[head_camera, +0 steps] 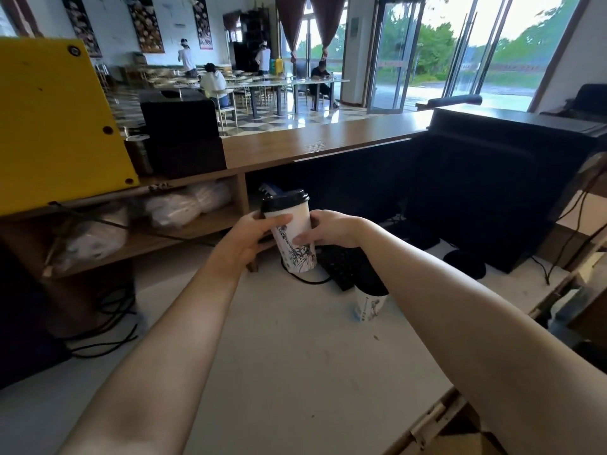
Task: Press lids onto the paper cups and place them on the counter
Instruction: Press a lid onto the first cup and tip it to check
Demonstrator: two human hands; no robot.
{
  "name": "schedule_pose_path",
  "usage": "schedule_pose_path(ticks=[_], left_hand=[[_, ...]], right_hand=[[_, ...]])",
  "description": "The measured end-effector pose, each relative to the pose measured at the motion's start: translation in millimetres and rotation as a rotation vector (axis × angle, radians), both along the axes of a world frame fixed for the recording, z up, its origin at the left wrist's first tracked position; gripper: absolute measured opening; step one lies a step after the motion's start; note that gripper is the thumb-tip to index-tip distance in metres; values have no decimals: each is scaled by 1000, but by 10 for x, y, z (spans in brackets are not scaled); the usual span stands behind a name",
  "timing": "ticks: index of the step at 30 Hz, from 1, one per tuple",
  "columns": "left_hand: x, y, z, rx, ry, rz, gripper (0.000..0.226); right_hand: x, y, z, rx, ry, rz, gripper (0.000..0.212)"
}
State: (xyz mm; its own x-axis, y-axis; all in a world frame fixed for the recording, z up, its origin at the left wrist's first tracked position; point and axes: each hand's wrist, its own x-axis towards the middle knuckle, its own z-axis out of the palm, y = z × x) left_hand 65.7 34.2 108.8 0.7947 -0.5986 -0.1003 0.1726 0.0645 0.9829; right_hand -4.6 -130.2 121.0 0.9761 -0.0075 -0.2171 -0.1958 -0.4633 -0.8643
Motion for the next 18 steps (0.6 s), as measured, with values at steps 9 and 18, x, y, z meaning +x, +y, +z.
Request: schedule_pose_path(ticks=[9, 18], left_hand=[[118, -10, 298, -44, -176, -88, 35], [312, -109, 625, 20, -324, -203, 40]], right_hand=[[120, 89, -3, 116, -263, -213, 61], [218, 56, 134, 152, -397, -356, 75]])
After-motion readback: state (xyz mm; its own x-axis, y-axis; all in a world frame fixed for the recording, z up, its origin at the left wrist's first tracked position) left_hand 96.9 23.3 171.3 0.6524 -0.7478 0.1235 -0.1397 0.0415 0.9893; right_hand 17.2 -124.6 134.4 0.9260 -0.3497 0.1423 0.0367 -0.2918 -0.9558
